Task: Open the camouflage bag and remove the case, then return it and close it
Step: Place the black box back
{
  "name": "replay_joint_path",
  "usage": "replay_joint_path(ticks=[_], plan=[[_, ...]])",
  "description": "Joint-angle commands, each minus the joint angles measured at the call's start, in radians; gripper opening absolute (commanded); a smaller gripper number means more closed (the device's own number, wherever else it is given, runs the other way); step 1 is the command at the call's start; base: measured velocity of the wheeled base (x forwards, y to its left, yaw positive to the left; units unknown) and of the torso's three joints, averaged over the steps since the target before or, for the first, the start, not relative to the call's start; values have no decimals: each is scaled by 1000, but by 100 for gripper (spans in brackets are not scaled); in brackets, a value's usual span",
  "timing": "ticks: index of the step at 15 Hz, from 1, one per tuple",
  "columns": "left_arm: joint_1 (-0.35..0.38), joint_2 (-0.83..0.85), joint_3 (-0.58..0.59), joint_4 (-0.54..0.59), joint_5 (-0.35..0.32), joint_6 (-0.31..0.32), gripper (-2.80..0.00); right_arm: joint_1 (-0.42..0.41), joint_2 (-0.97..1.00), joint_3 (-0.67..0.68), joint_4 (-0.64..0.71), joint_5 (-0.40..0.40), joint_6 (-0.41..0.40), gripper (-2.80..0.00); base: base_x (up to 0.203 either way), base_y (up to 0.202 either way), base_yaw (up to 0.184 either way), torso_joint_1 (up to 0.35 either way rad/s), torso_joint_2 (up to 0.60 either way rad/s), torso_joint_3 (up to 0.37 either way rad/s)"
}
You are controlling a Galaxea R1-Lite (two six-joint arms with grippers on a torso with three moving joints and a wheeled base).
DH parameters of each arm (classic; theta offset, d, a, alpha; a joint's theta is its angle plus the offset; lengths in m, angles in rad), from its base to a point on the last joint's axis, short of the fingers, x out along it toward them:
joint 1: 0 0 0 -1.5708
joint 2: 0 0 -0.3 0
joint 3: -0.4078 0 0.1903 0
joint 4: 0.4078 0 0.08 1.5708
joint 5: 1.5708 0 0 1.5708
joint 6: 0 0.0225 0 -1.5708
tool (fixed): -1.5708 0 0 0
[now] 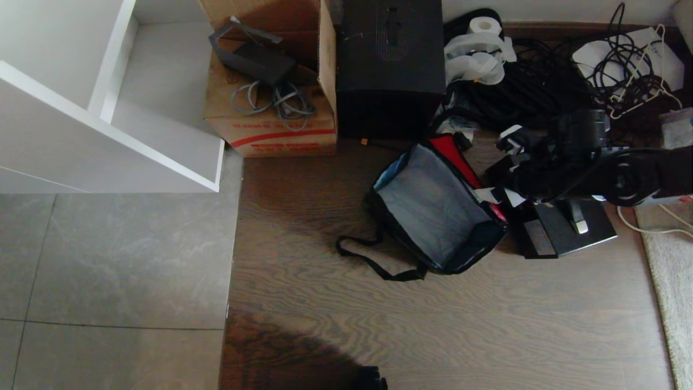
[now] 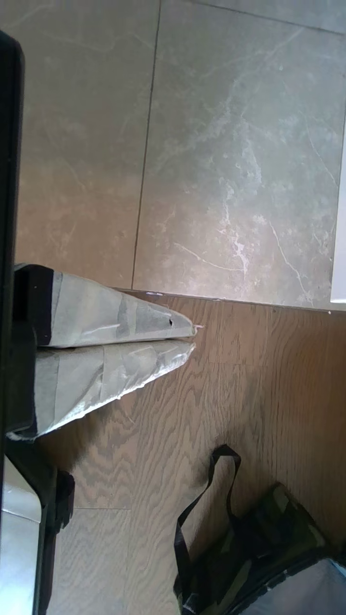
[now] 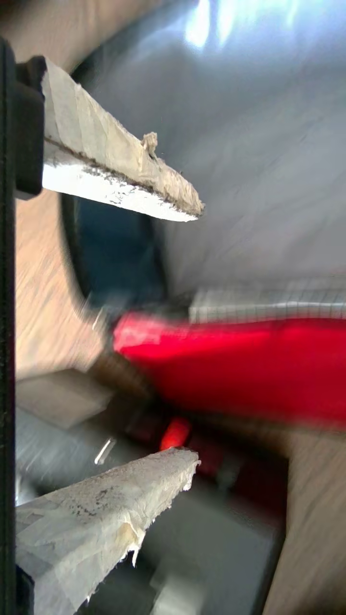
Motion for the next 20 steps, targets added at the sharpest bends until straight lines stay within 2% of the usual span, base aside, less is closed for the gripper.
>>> replay_joint_path(ticks=[1,2,3,7,9,11,20], plan=[[0,0,9,-1,0,-1,-280,-23,-3,0,0,-358,-40,0,0,0,0,0,0,0],[0,0,9,-1,0,1,-280,-24,17,-5,0,-528,-64,0,0,0,0,0,0,0],[0,0,9,-1,0,-1,-280,-24,57,-11,-7,-628,-84,0,0,0,0,0,0,0],[0,0,9,-1,0,1,-280,-19,189,-106,-102,-753,-126,0,0,0,0,0,0,0],[0,0,9,-1,0,-1,-280,-19,230,-151,-140,-787,-149,0,0,0,0,0,0,0],[0,0,9,-1,0,0,-280,-23,254,-187,-146,-858,-185,0,0,0,0,0,0,0],[0,0,9,-1,0,-1,-280,-94,344,-340,-146,-923,-235,0,0,0,0,0,0,0]])
